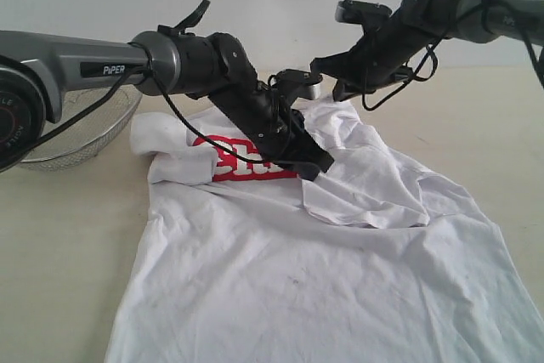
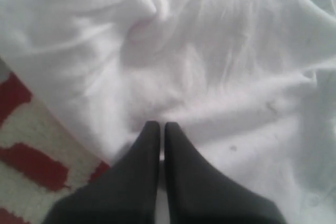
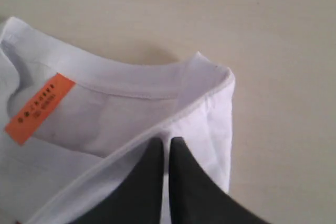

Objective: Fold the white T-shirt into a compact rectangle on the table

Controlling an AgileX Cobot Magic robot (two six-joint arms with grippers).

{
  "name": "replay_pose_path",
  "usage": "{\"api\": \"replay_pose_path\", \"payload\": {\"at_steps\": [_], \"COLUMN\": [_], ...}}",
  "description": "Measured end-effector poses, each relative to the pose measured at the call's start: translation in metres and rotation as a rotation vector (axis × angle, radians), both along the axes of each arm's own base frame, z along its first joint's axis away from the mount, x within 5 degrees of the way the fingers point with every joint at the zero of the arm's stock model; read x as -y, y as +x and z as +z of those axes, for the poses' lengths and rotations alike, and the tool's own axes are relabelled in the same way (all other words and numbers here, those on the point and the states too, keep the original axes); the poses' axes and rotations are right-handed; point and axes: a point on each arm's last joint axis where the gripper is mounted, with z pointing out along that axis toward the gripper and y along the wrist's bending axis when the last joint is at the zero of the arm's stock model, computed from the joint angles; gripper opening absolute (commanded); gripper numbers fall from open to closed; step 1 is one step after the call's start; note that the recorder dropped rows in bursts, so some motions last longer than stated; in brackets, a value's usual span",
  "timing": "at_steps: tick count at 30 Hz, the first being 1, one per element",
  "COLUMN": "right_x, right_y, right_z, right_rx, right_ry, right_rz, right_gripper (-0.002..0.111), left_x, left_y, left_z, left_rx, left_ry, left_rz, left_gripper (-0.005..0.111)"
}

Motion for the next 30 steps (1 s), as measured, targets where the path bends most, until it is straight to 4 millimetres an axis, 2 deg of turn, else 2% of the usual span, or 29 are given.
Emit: {"api": "replay_pose_path", "payload": {"at_steps": [4,11,15,30], "right_x": [0.003,0.005,0.006,-0.004], "right_y": [0.002,0.004,0.004,0.027], "right_z": [-0.015,-0.017,-0.033,-0.032], "right_rx": [-0.044,-0.04,-0.072,-0.091], "right_ry": [-0.032,-0.059,-0.058,-0.021], "right_rz": [-0.016,-0.032,-0.038,-0.086], "right_gripper": [0.0,0.0,0.0,0.0], "left_x": [-0.001,-0.003,-0.003,-0.003], "left_y": [0.0,0.0,0.0,-0.001], "left_z": [-0.001,-0.003,-0.004,-0.007], "left_rx": [0.0,-0.003,-0.007,-0.02], "left_ry": [0.02,0.047,0.048,0.045], "left_rz": [0.005,0.021,0.027,0.031], "left_gripper": [0.004,0.004,0.004,0.004]}}
